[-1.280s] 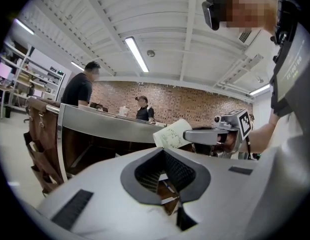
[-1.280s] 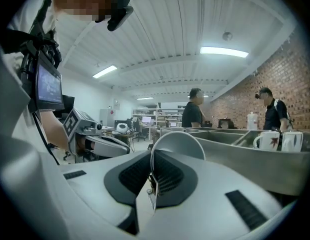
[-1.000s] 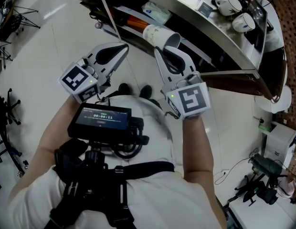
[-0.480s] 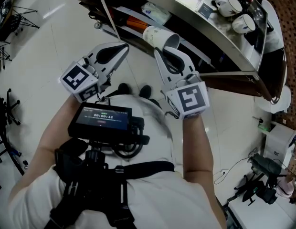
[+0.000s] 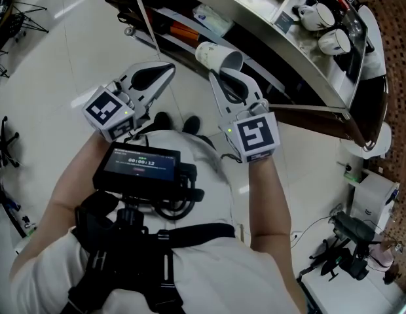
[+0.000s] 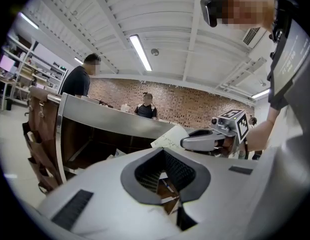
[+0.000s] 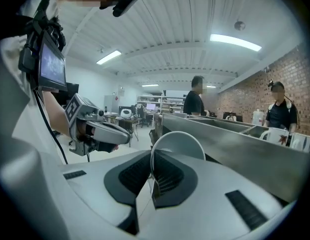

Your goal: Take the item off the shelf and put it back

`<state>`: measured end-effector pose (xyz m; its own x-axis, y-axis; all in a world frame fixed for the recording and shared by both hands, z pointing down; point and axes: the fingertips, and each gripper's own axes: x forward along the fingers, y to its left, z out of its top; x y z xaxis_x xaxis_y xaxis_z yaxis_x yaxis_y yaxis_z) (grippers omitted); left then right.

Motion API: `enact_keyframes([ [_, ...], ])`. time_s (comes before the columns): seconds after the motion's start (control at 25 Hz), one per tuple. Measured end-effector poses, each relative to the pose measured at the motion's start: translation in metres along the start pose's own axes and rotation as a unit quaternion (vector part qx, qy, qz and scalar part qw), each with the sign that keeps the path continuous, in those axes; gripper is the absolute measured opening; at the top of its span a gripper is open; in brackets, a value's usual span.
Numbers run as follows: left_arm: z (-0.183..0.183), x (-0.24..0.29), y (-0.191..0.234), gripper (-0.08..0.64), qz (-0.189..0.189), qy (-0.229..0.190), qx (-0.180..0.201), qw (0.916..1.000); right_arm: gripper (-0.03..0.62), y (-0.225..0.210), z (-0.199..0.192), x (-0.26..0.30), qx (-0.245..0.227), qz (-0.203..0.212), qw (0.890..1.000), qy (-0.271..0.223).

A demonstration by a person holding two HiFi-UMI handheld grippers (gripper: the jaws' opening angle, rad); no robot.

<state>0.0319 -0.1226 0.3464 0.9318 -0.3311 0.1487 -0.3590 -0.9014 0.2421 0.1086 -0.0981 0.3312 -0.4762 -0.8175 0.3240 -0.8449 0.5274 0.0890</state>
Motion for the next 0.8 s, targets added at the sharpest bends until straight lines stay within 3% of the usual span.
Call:
enact_keyframes([
  [0.16, -0.013, 0.001, 0.001, 0.009, -0.001, 0.001, 0.023, 0.9997, 0.02, -0.014, -0.028, 0.01, -0.028, 0.005, 0.998, 0.059],
  [0.4, -0.022, -0.003, 0.005, 0.009, 0.01, 0.018, -0.006, 0.9998, 0.021, -0.044, -0.087, 0.031, -0.043, 0.008, 0.985, 0.166],
  [0.64, -0.035, -0.006, 0.013, 0.009, 0.023, 0.027, -0.021, 0.9991, 0.021, -0.106, -0.16, 0.049, -0.055, -0.043, 0.952, 0.297],
  [0.8, -0.046, -0.009, 0.017, 0.009, 0.034, 0.029, -0.038, 0.9982, 0.021, -0.145, -0.187, 0.066, -0.087, -0.058, 0.934, 0.341],
])
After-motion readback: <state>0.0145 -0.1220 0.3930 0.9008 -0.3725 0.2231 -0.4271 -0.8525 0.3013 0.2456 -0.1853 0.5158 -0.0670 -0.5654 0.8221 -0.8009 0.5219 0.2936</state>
